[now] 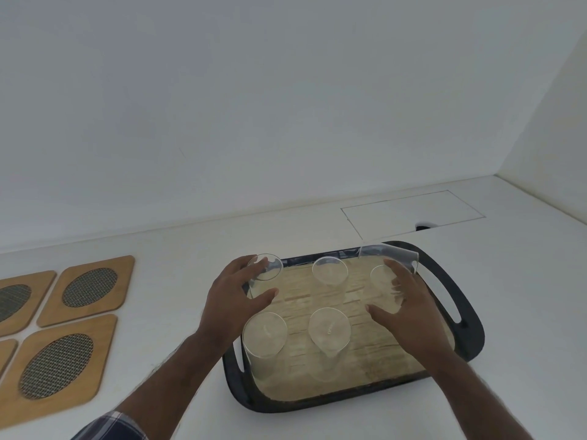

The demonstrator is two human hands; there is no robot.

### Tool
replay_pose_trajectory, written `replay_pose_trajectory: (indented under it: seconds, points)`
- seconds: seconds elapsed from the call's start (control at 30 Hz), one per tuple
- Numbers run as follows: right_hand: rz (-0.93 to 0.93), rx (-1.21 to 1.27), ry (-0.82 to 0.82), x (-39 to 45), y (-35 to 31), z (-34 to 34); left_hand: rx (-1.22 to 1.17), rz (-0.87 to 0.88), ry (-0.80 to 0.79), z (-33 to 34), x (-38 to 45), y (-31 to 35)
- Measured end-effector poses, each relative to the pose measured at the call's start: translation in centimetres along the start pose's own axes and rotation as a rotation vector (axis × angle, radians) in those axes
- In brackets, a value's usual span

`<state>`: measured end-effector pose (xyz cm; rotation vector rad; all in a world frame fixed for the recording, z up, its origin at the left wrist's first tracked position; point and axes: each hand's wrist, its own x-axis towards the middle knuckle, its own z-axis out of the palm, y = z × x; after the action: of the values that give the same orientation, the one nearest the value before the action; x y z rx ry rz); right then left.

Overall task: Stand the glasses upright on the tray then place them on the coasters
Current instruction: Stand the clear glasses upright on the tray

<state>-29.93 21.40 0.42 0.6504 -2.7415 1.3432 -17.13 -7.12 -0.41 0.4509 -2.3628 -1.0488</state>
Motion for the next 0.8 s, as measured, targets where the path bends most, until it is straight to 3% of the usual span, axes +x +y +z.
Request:
replay_pose_trajectory:
  seconds: [0.17, 0.33, 0.4, 0.5, 0.7, 0.8]
  points:
    - [-0.001, 0.039, -0.034, -0.3, -0.5, -1.2, -0.009, 0.004, 0.012, 0.0, -0.1, 0.1]
    - [-0.079, 0.03, 0.203, 2.3, -1.5, -3.1, -0.02, -0.002, 0.015, 0.1, -0.1, 0.0]
    - [-0.087, -0.065, 0.212, 4.6, -1.3, -3.6, -0.012, -0.001, 0.014, 0.1, -0.1, 0.1]
    - [-0.062, -0.174, 0.088, 7.9, -0.8, -3.5, -0.006, 0.007, 0.008, 0.0, -0.2, 0.1]
    - [-0.024, -0.46, -0.361, 13.7, 0.5, -2.2, 0.006, 0.006, 0.002, 0.0, -0.1, -0.1]
    - [0.002, -0.509, -0.479, 15.3, 1.0, -1.6, -0.004, -0.004, -0.003, -0.1, -0.1, 0.0]
